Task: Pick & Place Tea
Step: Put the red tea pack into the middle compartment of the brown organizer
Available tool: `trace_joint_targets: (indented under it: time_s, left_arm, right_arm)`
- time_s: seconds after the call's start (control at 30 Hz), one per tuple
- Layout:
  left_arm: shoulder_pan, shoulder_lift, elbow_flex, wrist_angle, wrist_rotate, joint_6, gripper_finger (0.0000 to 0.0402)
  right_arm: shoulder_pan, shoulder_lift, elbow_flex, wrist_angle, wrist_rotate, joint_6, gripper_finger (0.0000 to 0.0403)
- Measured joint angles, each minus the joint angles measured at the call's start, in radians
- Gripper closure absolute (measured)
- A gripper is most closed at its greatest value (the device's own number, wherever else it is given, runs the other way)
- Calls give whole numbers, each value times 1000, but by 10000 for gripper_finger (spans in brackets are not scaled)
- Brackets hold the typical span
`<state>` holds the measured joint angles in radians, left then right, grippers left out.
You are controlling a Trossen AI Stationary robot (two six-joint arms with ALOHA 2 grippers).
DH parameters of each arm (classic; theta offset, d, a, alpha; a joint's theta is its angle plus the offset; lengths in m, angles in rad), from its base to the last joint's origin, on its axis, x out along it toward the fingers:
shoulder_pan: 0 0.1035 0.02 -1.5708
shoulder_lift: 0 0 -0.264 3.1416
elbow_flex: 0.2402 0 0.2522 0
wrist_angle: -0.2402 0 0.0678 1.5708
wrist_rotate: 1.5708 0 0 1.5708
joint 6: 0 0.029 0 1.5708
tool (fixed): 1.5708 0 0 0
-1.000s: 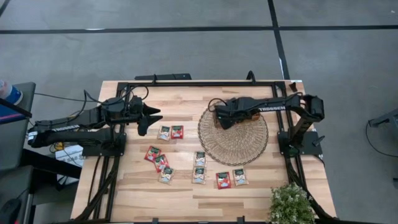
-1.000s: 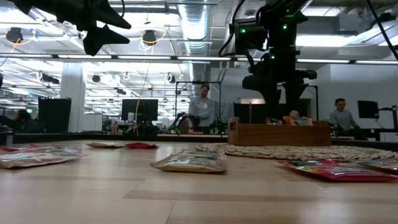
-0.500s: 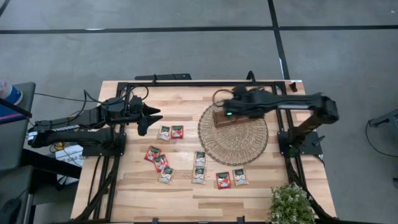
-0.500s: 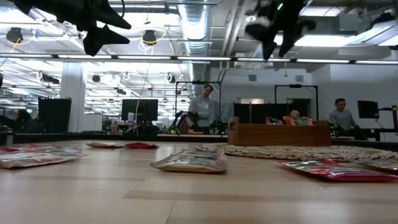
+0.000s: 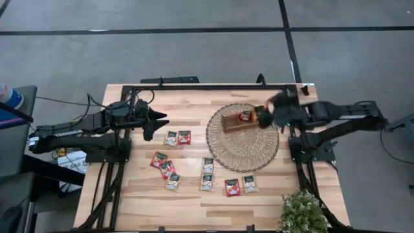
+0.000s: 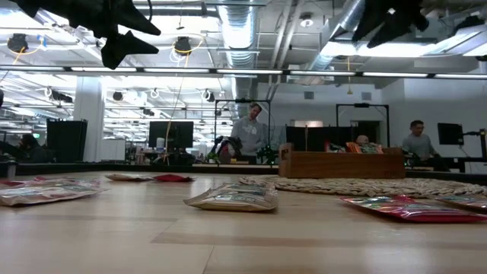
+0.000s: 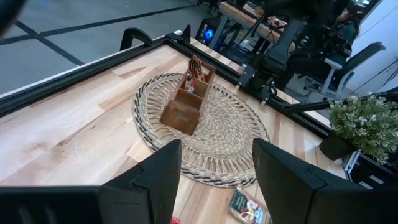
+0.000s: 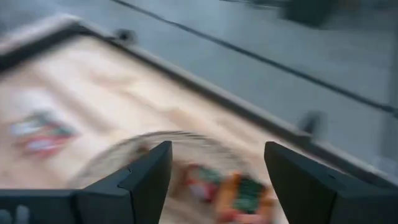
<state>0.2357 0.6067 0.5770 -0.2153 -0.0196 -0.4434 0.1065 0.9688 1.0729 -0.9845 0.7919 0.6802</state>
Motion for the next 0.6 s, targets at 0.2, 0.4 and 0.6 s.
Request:
trace_joint_targets:
  time_s: [0.2,0.4,0.6]
  left_arm:
    - [0,0,0,0,0,-24,211]
    - [0,0,0,0,-2,-25,211]
    - [0,0,0,0,-11,-25,211]
  right_arm:
    - [158,-109,-291,342,-57,-5,153]
    - [166,-112,-437,384,-2,135,153]
    - [118,-116,-443,417,-26,89,153]
